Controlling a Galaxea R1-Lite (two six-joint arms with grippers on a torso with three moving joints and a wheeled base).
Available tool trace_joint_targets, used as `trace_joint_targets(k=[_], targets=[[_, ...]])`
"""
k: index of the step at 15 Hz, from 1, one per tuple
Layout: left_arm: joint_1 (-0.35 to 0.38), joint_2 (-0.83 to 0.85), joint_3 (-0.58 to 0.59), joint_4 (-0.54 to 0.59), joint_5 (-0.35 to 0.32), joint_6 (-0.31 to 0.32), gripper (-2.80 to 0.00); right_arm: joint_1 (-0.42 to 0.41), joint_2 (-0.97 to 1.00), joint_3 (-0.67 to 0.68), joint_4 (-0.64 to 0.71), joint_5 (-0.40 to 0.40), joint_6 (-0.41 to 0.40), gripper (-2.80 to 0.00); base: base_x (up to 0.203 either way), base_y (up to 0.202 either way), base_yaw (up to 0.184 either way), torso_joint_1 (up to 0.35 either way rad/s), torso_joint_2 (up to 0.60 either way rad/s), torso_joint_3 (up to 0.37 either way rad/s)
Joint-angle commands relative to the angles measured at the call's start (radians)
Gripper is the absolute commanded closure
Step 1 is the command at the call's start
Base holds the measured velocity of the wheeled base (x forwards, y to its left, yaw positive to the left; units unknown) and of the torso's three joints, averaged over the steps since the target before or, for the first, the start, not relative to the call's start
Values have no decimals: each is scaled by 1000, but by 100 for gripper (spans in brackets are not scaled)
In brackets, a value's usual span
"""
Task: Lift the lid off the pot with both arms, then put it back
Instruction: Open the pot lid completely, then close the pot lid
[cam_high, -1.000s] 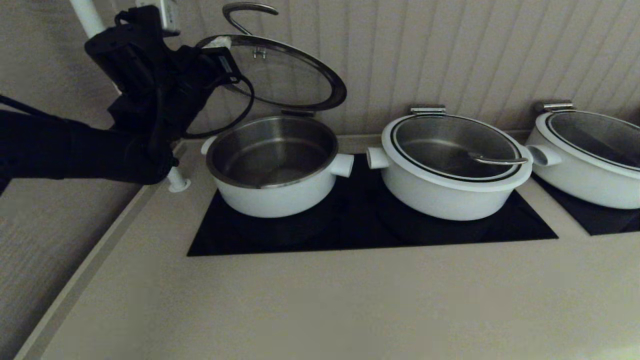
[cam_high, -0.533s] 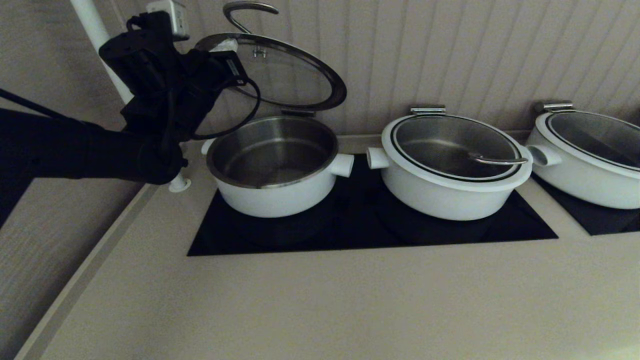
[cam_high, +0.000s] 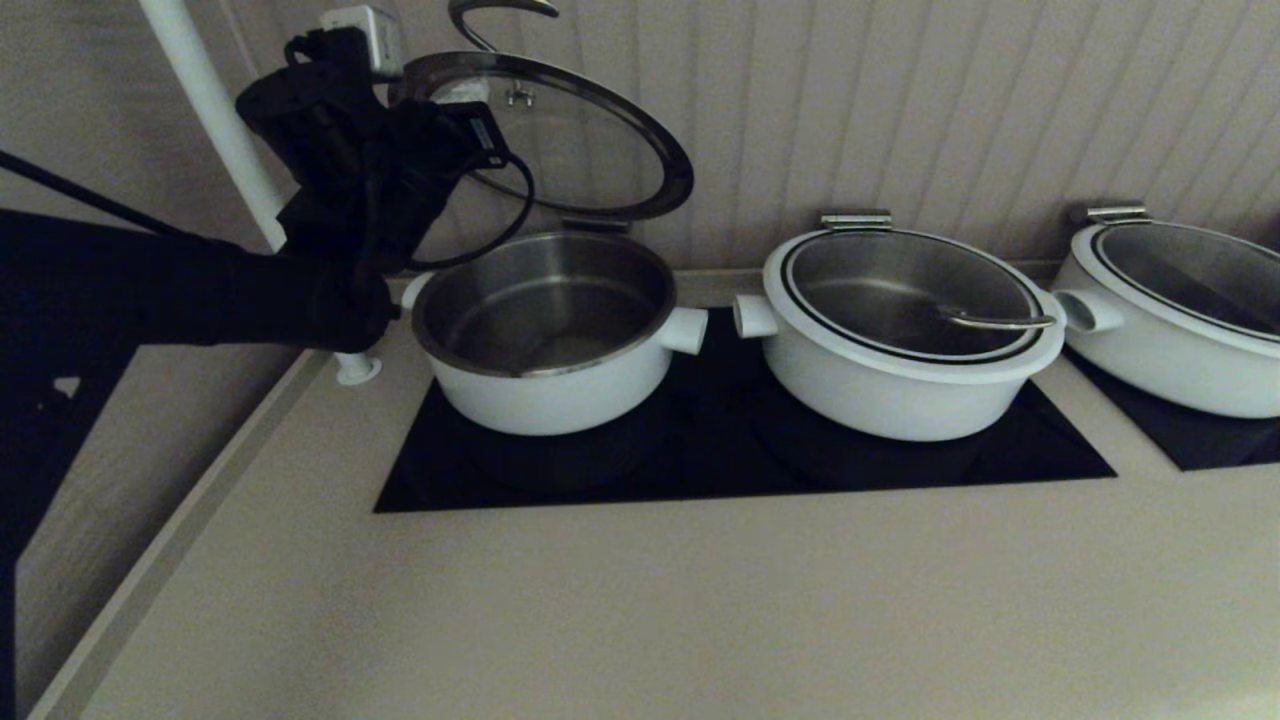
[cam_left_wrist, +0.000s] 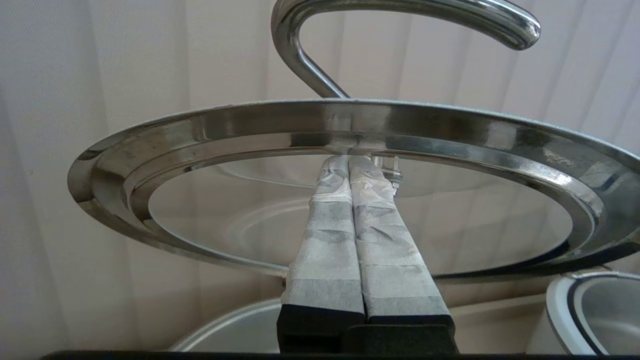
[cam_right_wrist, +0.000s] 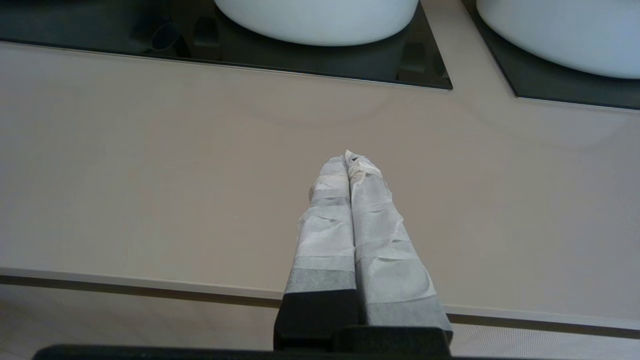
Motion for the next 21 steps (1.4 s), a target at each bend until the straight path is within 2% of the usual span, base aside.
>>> trace_joint_targets(k=[1, 8, 11, 15, 21], targets=[[1, 23, -20, -7, 0, -1, 0, 0, 1, 0, 0, 1, -1, 0, 0, 0, 0, 0, 0, 0], [2, 33, -73, 30, 2, -1, 0, 0, 1, 0, 0, 1, -1, 0, 0, 0, 0, 0, 0, 0], [3, 11, -48, 32, 4, 0, 0, 0, 1, 0, 1, 1, -1, 0, 0, 0, 0, 0, 0, 0], [3, -55, 68, 28, 4, 41, 0, 0, 0, 0, 0, 1, -1, 0, 0, 0, 0, 0, 0, 0], [2, -190, 277, 20, 4, 52, 0, 0, 0, 0, 0, 1, -1, 0, 0, 0, 0, 0, 0, 0]])
